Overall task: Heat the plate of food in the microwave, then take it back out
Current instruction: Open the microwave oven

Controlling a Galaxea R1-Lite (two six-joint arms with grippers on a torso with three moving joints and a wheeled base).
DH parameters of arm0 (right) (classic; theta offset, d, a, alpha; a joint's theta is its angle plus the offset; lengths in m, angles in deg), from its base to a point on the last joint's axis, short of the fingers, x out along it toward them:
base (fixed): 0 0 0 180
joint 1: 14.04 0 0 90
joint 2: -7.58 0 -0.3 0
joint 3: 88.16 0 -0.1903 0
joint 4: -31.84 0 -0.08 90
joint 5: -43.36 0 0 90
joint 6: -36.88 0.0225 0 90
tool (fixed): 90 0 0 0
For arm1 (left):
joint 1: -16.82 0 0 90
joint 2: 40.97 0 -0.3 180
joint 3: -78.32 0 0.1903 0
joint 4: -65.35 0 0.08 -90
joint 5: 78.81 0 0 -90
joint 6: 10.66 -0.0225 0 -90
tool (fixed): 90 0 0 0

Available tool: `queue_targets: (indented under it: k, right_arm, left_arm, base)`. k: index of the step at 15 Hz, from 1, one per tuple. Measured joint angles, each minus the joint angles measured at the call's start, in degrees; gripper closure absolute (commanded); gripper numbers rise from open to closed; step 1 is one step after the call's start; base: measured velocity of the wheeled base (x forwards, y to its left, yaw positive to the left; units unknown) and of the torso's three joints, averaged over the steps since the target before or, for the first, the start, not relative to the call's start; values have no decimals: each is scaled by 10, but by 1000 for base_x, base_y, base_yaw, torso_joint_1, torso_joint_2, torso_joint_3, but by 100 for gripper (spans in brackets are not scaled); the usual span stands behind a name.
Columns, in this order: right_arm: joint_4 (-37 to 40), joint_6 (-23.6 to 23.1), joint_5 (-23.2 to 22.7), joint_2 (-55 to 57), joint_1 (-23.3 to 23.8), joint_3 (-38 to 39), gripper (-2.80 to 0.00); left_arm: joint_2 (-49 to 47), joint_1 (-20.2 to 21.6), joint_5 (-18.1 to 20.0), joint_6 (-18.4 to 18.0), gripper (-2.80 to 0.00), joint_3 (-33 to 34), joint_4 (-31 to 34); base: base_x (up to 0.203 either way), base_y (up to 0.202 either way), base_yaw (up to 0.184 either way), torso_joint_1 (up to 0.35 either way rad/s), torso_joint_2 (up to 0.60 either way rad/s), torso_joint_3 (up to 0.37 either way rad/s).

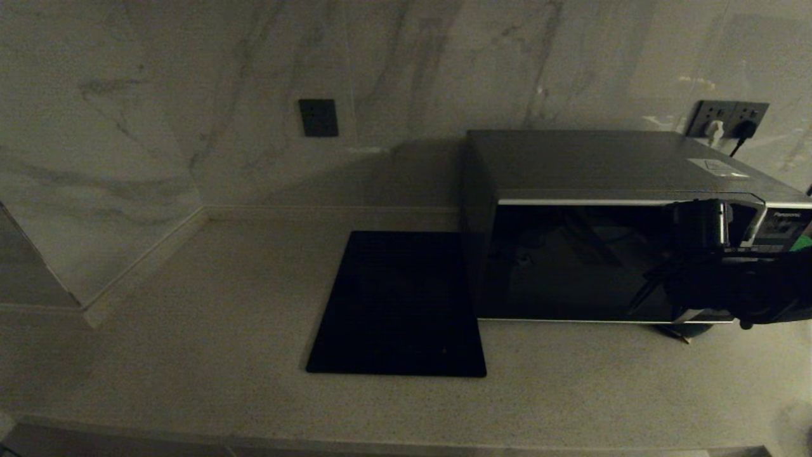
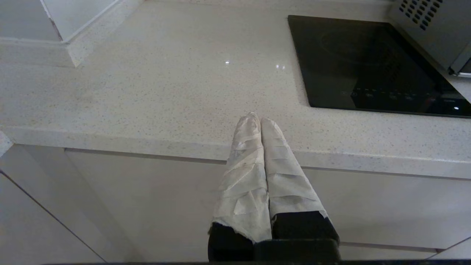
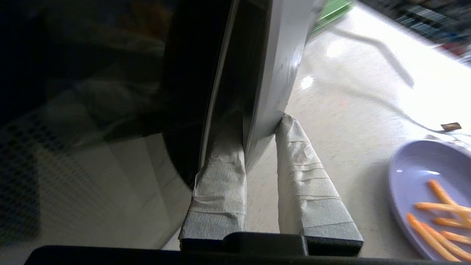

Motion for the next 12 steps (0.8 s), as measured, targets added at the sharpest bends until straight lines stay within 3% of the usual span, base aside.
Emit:
queue_targets:
  k: [5,12]
  right_arm:
    - [-1,34,66,7,-9,5,0]
    - [2,45,120,11,-13,5,0]
  left_arm:
    - [0,0,0,0,0,0,0]
    - [0,1,0,0,0,0,0]
  base:
    - [0,0,0,0,0,0]
    - [0,0,0,0,0,0]
